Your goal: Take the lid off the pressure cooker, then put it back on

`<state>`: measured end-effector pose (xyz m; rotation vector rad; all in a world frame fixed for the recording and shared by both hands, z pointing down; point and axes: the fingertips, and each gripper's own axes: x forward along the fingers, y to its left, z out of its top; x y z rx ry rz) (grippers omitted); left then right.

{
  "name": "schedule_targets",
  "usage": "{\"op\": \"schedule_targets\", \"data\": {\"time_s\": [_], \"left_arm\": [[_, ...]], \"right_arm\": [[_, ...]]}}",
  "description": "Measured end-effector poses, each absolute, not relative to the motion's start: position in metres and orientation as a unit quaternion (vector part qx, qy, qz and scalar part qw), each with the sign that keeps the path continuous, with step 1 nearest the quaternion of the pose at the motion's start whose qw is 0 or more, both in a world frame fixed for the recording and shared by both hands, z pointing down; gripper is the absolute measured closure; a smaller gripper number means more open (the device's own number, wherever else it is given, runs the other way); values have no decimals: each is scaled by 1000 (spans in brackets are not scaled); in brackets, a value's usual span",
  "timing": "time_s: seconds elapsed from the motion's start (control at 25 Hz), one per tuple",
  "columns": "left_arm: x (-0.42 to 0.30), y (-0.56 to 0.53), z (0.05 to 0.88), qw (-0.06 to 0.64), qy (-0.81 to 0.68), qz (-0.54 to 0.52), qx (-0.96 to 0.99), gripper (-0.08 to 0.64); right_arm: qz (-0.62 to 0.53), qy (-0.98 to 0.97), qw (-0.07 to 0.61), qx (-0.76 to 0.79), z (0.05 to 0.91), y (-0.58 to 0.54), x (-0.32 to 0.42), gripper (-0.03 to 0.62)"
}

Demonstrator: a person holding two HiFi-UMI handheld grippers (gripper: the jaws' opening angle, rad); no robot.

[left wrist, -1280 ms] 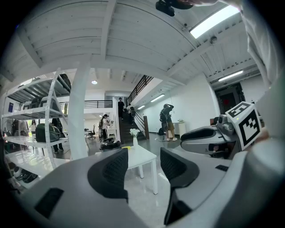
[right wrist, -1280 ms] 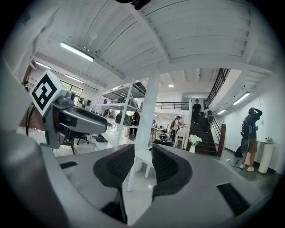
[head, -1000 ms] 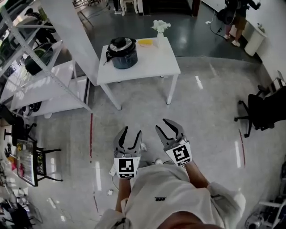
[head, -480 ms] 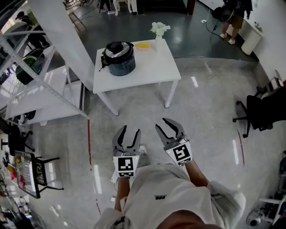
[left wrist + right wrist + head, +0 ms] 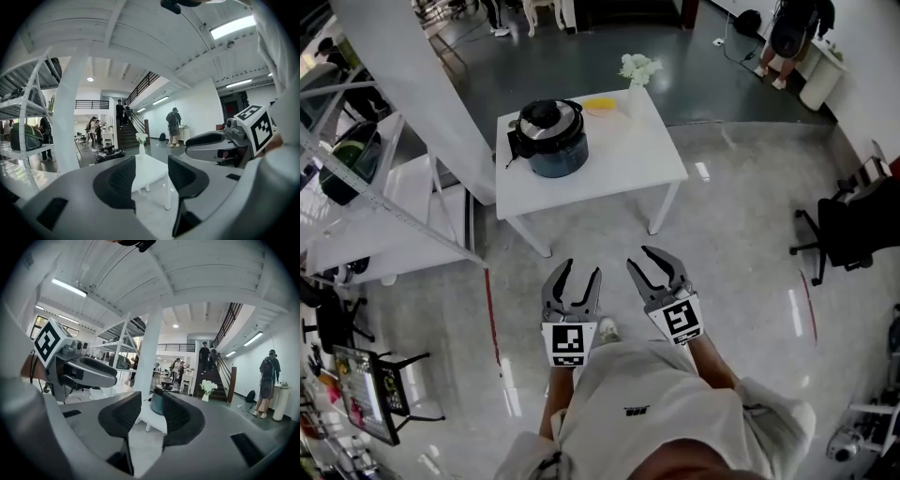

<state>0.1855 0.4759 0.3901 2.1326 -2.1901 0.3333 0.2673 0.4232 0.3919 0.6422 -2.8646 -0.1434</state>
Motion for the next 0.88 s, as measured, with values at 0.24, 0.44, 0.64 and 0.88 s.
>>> {"op": "schedule_targets", "data": {"time_s": [0.24, 0.44, 0.64, 0.88], "left_arm": [[144, 453, 391, 30, -703, 106, 703, 330], [121, 436, 394, 31, -696, 107, 709, 331], [111, 421, 399, 38, -693, 103, 713, 331], [100, 398, 403, 40, -693, 105, 712, 331]], "right_arm": [[-66, -967, 95, 225, 394, 401, 224, 463], [-63, -964, 102, 237, 398, 386, 203, 463], [-59, -963, 111, 239, 403, 374, 192, 463], [-66, -964, 108, 233, 409, 350, 179, 463]]}}
